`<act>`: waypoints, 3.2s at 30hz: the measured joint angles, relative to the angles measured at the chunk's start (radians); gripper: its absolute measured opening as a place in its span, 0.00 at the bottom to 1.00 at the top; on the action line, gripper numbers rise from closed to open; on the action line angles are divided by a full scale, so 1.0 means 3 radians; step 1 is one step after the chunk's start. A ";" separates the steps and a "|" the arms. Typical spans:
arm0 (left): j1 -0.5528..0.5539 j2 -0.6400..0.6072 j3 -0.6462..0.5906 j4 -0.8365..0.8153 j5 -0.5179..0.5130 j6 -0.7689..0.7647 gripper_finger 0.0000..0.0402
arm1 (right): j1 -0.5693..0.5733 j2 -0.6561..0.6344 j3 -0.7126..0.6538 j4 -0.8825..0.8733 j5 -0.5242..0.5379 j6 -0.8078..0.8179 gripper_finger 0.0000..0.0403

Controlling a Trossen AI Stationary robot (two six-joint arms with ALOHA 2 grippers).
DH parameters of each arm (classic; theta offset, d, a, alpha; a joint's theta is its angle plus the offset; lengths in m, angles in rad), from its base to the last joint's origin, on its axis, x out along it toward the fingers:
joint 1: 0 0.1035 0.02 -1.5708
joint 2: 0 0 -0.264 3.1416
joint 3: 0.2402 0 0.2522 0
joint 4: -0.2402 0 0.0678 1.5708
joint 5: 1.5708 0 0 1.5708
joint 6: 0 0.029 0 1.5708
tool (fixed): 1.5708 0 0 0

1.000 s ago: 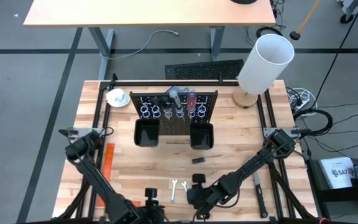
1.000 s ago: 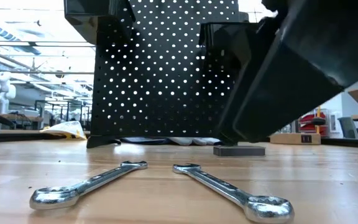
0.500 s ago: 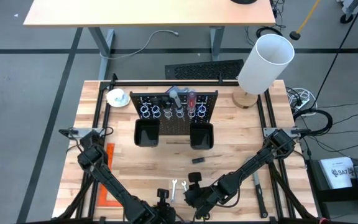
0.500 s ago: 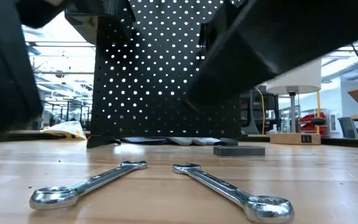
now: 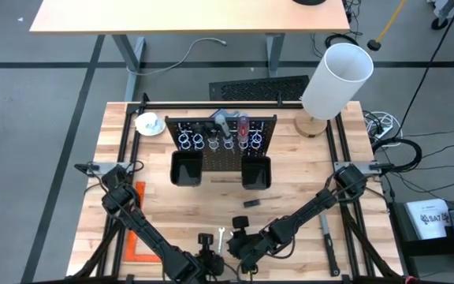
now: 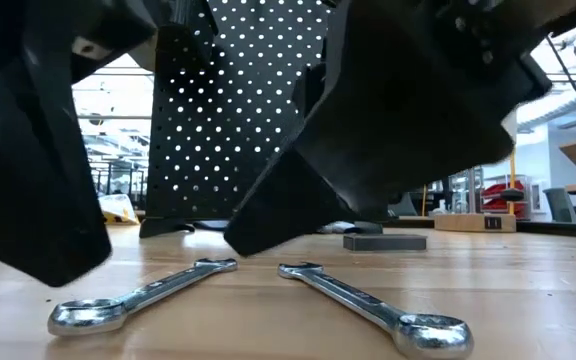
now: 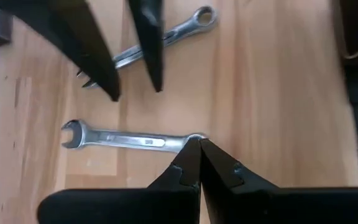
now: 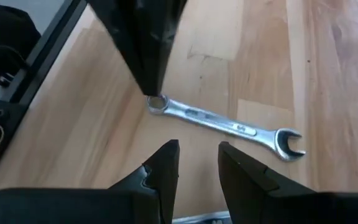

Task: Hang tools onto peg board
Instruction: Hang the silver wrench on the black peg board

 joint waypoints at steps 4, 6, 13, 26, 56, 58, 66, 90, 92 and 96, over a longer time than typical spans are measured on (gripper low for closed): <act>0.0011 0.0000 -0.0053 0.0035 0.0032 -0.0079 0.01 | -0.0001 -0.0002 0.0000 0.0039 0.0023 -0.0003 0.27; 0.0018 0.0000 -0.0106 0.0148 0.0059 -0.0079 0.01 | -0.0001 -0.0013 0.0000 0.0041 0.0030 -0.0003 0.27; 0.0022 0.0000 -0.0132 0.0257 0.0031 -0.0056 0.01 | -0.0003 -0.0018 0.0000 0.0047 0.0039 -0.0003 0.27; 0.0031 0.0000 -0.0097 0.0271 0.0029 0.0014 0.01 | -0.0035 -0.0018 0.0000 0.0191 0.0035 0.0023 0.27; -0.0085 -0.0337 -0.0415 -0.0633 -0.0523 -0.0405 0.02 | -0.0027 -0.0021 0.0001 0.0486 -0.0435 -0.0181 0.00; -0.0090 -0.0361 -0.0500 -0.0582 -0.0521 -0.0412 0.02 | -0.0027 -0.0020 0.0001 0.0492 -0.0435 -0.0181 0.00; -0.0098 -0.0671 -0.0919 0.0446 -0.0558 -0.0137 0.02 | -0.0027 -0.0005 0.0001 0.0498 -0.0424 -0.0180 0.00; -0.0066 -0.1609 -0.3085 0.3340 -0.0425 0.0187 0.02 | -0.0033 0.0136 0.0003 0.0701 -0.0433 -0.0204 0.00; -0.0034 -0.1609 -0.3122 0.3348 -0.0398 0.0177 0.02 | -0.0047 0.0143 0.0003 0.0707 -0.0433 -0.0188 0.00; 0.0046 -0.1609 -0.3135 0.3209 -0.0376 0.0179 0.02 | -0.0067 0.0143 0.0003 0.0690 -0.0432 -0.0167 0.00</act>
